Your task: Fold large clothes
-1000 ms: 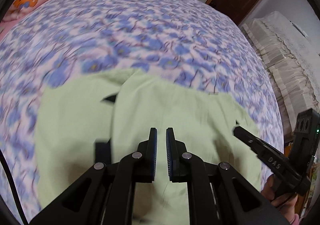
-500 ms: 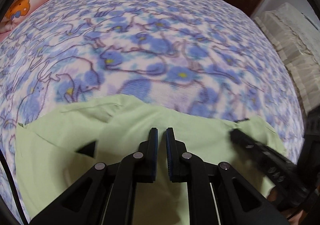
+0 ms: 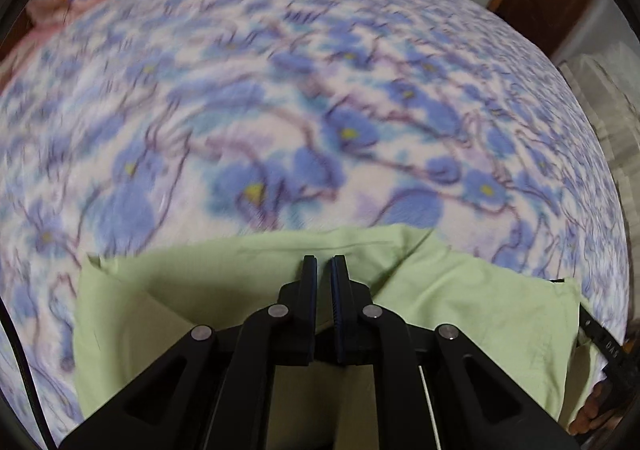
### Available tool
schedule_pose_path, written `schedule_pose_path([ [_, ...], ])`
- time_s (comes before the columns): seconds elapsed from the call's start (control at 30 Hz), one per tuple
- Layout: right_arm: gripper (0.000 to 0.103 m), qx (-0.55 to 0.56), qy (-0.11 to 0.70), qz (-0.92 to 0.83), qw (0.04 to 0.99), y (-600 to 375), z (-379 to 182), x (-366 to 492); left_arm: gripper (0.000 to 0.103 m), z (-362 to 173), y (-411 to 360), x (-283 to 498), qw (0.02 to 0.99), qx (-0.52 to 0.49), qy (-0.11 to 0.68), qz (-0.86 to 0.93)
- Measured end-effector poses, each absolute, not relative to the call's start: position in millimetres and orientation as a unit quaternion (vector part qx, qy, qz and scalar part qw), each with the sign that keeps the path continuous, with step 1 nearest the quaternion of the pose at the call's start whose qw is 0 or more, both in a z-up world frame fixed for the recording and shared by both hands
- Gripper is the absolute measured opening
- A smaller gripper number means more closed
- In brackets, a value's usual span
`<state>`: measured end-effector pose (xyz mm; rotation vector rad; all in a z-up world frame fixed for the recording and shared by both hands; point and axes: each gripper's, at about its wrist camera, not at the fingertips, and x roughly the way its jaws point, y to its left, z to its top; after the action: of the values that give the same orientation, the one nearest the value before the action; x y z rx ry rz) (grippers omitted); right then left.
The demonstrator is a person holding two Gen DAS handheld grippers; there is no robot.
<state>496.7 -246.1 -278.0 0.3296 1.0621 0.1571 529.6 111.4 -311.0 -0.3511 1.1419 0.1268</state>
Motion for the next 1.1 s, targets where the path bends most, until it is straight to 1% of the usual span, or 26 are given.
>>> schedule_pose_path([
  [0.07,0.000,0.164,0.500,0.071,0.847,-251,-281,495,0.006,-314,117,527,0.827,-0.180,0.530,0.054],
  [0.17,0.000,0.153,0.494,0.056,0.854,-252,-281,493,0.006,-317,118,523,0.832,-0.171,0.524,0.059],
  [0.27,0.000,0.173,0.502,0.031,0.847,-253,-277,490,0.006,-307,114,519,0.833,-0.167,0.523,0.067],
  [0.4,0.001,0.159,0.492,0.031,0.855,-245,-251,480,0.006,-263,102,510,0.858,-0.151,0.490,0.036],
  [0.43,0.001,0.160,0.487,0.033,0.858,-243,-242,477,0.007,-254,99,507,0.862,-0.146,0.484,0.030],
  [0.47,0.001,0.164,0.484,0.036,0.859,-241,-230,470,0.010,-238,94,500,0.869,-0.136,0.475,0.019],
  [0.53,0.001,0.178,0.484,0.047,0.855,-237,-215,460,0.030,-215,86,484,0.878,-0.123,0.463,0.000],
  [0.6,0.001,0.194,0.485,0.063,0.850,-232,-199,444,0.038,-196,78,463,0.884,-0.107,0.456,-0.014],
  [0.63,0.001,0.196,0.484,0.070,0.850,-227,-188,432,0.042,-188,74,454,0.885,-0.099,0.455,-0.018],
  [0.73,0.002,0.192,0.475,0.074,0.856,-218,-166,400,0.043,-168,63,421,0.878,-0.099,0.468,-0.023],
  [0.8,0.006,0.199,0.466,0.076,0.858,-212,-151,373,0.043,-157,59,399,0.867,-0.123,0.480,-0.044],
  [0.83,0.013,0.202,0.464,0.077,0.859,-210,-146,364,0.043,-151,57,387,0.864,-0.134,0.483,-0.056],
  [0.87,0.023,0.207,0.460,0.076,0.860,-209,-141,351,0.043,-146,52,374,0.861,-0.140,0.484,-0.065],
  [0.9,0.028,0.211,0.455,0.074,0.862,-207,-134,336,0.045,-142,49,362,0.861,-0.141,0.484,-0.069],
  [0.93,0.033,0.214,0.451,0.071,0.864,-206,-130,323,0.049,-137,46,348,0.861,-0.139,0.484,-0.074],
  [1.0,0.036,0.221,0.447,0.070,0.864,-205,-123,299,0.052,-130,42,328,0.861,-0.132,0.483,-0.088],
  [1.03,0.039,0.223,0.447,0.070,0.863,-205,-120,287,0.052,-128,40,317,0.860,-0.131,0.485,-0.092],
  [1.07,0.045,0.222,0.448,0.071,0.863,-205,-118,277,0.053,-126,40,308,0.857,-0.131,0.488,-0.096],
  [1.1,0.047,0.217,0.450,0.070,0.863,-205,-116,264,0.053,-125,39,299,0.854,-0.132,0.493,-0.100],
])
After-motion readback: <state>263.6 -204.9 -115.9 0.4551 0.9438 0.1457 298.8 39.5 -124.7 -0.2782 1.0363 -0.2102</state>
